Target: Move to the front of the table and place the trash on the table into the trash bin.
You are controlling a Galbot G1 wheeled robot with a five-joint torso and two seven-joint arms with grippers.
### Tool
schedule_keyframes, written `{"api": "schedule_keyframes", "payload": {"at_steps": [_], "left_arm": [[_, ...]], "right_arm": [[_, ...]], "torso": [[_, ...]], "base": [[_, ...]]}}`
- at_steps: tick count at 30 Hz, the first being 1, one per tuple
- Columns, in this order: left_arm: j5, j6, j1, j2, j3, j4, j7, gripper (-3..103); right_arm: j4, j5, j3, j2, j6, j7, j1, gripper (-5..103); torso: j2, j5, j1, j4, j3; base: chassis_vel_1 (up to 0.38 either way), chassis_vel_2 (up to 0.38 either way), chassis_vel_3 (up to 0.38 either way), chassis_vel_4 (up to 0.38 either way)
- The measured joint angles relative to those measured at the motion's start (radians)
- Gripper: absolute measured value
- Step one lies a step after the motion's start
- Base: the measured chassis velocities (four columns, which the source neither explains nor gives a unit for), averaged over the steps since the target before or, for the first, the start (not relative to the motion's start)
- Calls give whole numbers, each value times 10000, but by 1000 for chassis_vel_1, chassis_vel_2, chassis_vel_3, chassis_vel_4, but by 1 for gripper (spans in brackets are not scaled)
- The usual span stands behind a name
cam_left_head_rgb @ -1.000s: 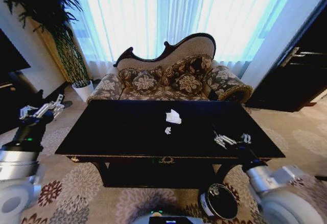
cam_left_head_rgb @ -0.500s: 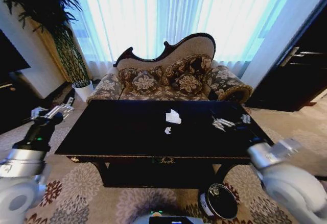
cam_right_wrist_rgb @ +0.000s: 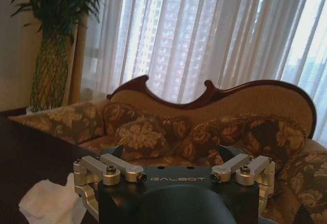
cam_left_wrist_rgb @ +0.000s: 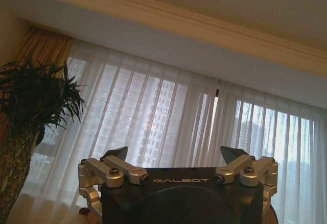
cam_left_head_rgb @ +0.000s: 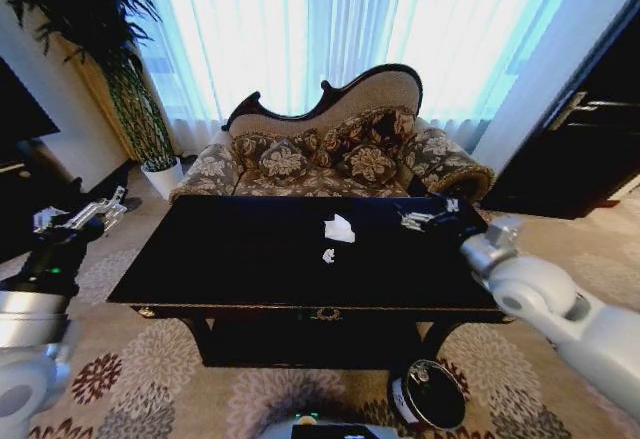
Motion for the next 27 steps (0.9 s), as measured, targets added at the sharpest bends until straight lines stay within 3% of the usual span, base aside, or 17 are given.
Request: {"api": "schedule_keyframes", "payload": {"at_steps": [3, 10, 13, 14, 17, 19, 22, 24, 27], "left_arm": [[74, 2, -38, -42, 94, 0, 1, 100], [115, 4, -140, -64, 198, -1, 9, 100], [236, 6, -158, -114, 314, -1, 14, 100], [236, 6, -158, -114, 314, -1, 14, 100], [285, 12, -165, -140, 392, 0, 18, 100], [290, 13, -165, -137, 393, 0, 20, 100], [294, 17, -158, -72, 320, -1, 23, 100], [295, 17, -155, -66, 302, 0, 23, 100], [275, 17, -134, -61, 202, 0, 25, 100]], "right_arm": [[-206, 302, -801, -361, -431, -305, 790, 100], [-92, 1484, -1469, -881, -1504, -555, 1565, 100], [-140, 2047, -3199, -740, -1686, -582, 3195, 100], [-140, 2047, -3199, -740, -1686, -582, 3195, 100], [-360, 2175, -5389, -228, -1719, -590, 5226, 100], [-396, 2163, -5754, -128, -1740, -586, 5558, 100], [-734, 2047, -7813, 596, -1909, -310, 7711, 100], [-820, 2040, -8136, 735, -1956, -261, 8008, 100], [-1385, 2010, -9588, 1356, -2247, -14, 9326, 100]], "torso": [[0, 1, 0, 1, 0], [1, 0, -1, -4, -2], [1, 5, 0, -4, -1], [1, 5, 0, -4, -1], [0, -1, 0, -1, -1], [1, 1, 0, -2, -1], [1, -2, -1, 0, -1], [1, -2, -1, 0, 0], [1, -3, 0, 2, 0]], "base": [[0, 0, 0, 0], [0, 0, 0, 0], [0, 0, 0, 0], [0, 0, 0, 0], [0, 0, 0, 0], [0, 0, 0, 0], [0, 0, 0, 0], [0, 0, 0, 0], [0, 0, 0, 0]]}}
